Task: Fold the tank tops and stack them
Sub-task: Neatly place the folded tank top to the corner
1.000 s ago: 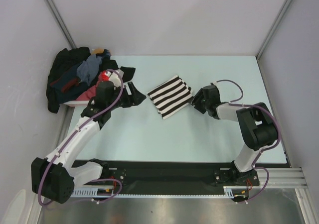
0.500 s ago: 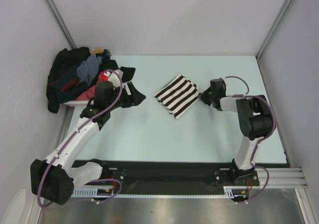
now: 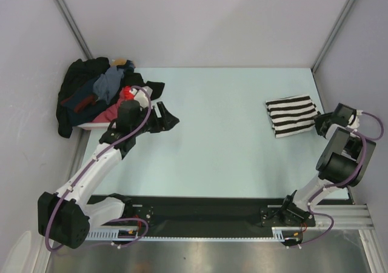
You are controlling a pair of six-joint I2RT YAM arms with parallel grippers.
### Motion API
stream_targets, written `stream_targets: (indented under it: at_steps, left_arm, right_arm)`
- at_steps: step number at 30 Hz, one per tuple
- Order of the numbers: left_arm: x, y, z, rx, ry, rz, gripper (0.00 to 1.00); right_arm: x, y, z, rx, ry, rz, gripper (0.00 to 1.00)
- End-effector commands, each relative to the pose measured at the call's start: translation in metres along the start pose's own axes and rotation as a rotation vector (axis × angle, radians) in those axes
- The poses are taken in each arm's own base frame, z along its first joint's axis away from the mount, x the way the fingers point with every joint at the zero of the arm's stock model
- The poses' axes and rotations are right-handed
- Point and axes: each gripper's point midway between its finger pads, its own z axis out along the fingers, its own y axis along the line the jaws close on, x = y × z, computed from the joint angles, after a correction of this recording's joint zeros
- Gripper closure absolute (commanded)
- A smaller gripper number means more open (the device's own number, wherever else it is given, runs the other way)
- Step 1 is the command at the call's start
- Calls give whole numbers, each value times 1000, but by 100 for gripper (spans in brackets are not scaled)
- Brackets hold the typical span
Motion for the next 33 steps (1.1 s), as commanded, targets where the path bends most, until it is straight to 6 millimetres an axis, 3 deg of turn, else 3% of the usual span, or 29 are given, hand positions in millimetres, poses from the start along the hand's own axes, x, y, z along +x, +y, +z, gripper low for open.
stream_targets:
  at_steps: [1, 5, 9, 13, 14, 17, 19, 21, 25, 26, 28, 29, 31, 33]
  left_arm:
    - [0, -9, -3, 36, -3, 26, 22]
    - [-2, -12, -11, 41, -19, 30, 22]
    - [1, -12, -15, 42, -11, 26, 21]
    - [-1, -8, -18, 11, -19, 22, 21]
    - [-2, -7, -19, 0, -21, 21, 21]
    - [-5, 1, -21, -50, -37, 3, 19]
    - [-12, 6, -23, -85, -65, -7, 14]
    - [-20, 9, -26, -110, -92, -21, 9]
    - [-45, 24, -31, -175, -140, -52, 4]
    - [-53, 30, -34, -204, -158, -60, 4]
    - [-74, 42, -41, -277, -183, -65, 3]
    - [-85, 53, -46, -343, -209, -67, 2]
    - [-110, 67, -58, -436, -239, -80, 0]
    - [-128, 88, -74, -548, -273, -95, 0]
  right_arm:
    - [27, -13, 1, 31, 105, 12, 57]
    - [28, -14, 8, 37, 116, 33, 55]
    - [19, -29, 0, 138, 85, 47, 39]
    - [-16, -30, -39, 209, -84, 44, 23]
    - [-24, -46, -51, 304, -138, 42, 21]
    - [-49, -58, -87, 425, -262, 67, 15]
    - [-57, -52, -102, 420, -294, 70, 14]
    - [-62, -32, -122, 331, -321, 45, 14]
    - [-34, 34, -137, 8, -267, -133, 15]
    - [-2, 62, -143, -116, -176, -223, 13]
    - [25, 90, -157, -232, -139, -286, 11]
    - [58, 105, -165, -317, -65, -354, 10]
    - [85, 119, -177, -390, -15, -410, 11]
    - [123, 129, -189, -468, 63, -484, 20]
